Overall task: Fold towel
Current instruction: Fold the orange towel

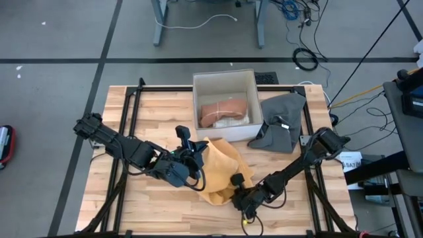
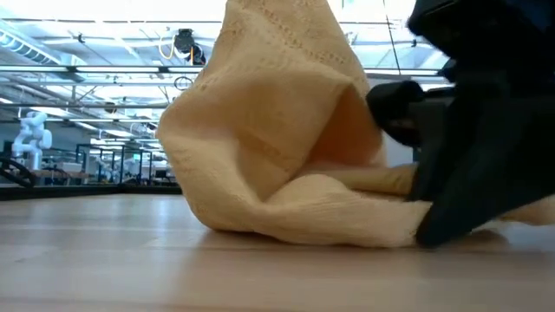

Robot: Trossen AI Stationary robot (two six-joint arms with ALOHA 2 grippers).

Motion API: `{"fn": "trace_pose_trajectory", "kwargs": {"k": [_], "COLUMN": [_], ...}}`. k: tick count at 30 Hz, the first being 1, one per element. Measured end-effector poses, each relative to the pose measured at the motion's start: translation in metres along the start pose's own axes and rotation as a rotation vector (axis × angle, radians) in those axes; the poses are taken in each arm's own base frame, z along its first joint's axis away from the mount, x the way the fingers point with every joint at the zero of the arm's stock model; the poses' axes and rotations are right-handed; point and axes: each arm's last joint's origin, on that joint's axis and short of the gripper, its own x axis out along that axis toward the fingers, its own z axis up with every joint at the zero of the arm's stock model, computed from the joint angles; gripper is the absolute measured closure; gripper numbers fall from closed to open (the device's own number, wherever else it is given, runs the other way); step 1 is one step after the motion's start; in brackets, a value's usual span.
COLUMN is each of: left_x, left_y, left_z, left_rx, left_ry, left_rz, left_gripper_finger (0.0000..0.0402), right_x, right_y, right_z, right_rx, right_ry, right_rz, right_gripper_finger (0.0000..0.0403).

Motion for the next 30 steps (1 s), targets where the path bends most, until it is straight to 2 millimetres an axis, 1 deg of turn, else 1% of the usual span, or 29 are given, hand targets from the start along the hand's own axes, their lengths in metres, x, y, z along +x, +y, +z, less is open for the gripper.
{"fn": "trace_pose_trajectory", "kwargs": {"k": [1, 3, 5, 8, 11, 14, 18, 20, 22, 25, 27, 30], "left_x": [0.0, 0.0, 0.0, -0.003, -0.008, -0.015, -0.026, -0.033, -0.041, -0.053, -0.061, -0.07], "left_y": [0.0, 0.0, 0.001, 0.0, -0.002, -0.003, -0.007, -0.009, -0.012, -0.018, -0.021, -0.026], "left_z": [0.0, -0.001, -0.001, -0.003, -0.002, -0.001, 0.0, 0.0, 0.001, 0.002, 0.002, 0.002], "left_rx": [0.005, 0.018, 0.024, 0.071, 0.128, 0.179, 0.218, 0.222, 0.226, 0.231, 0.236, 0.242], "left_ry": [0.002, 0.009, 0.016, 0.029, 0.034, 0.041, 0.05, 0.049, 0.044, 0.023, 0.005, -0.014], "left_rz": [0.001, 0.014, 0.035, 0.071, 0.132, 0.203, 0.31, 0.362, 0.403, 0.432, 0.429, 0.433], "left_gripper_finger": [0.0401, 0.0401, 0.0401, 0.0401, 0.0401, 0.0401, 0.0401, 0.0401, 0.0401, 0.0401, 0.0401, 0.0401], "right_x": [-0.005, -0.017, -0.037, -0.074, -0.126, -0.181, -0.247, -0.273, -0.292, -0.308, -0.312, -0.31], "right_y": [0.002, 0.007, 0.011, 0.019, 0.024, 0.024, 0.016, 0.012, 0.009, 0.002, -0.003, -0.008], "right_z": [0.002, 0.014, 0.03, 0.053, 0.079, 0.097, 0.109, 0.111, 0.11, 0.104, 0.098, 0.084], "right_rx": [-0.018, -0.03, -0.045, -0.085, -0.118, -0.144, -0.128, -0.111, -0.095, -0.054, -0.025, 0.009], "right_ry": [-0.002, -0.025, -0.045, -0.049, -0.091, -0.123, -0.209, -0.255, -0.282, -0.272, -0.234, -0.127], "right_rz": [0.007, 0.02, 0.038, 0.059, 0.034, -0.011, -0.122, -0.174, -0.203, -0.194, -0.205, -0.252], "right_gripper_finger": [0.0388, 0.0392, 0.0395, 0.04, 0.0401, 0.0401, 0.0402, 0.0402, 0.0402, 0.0402, 0.0403, 0.0403]}}
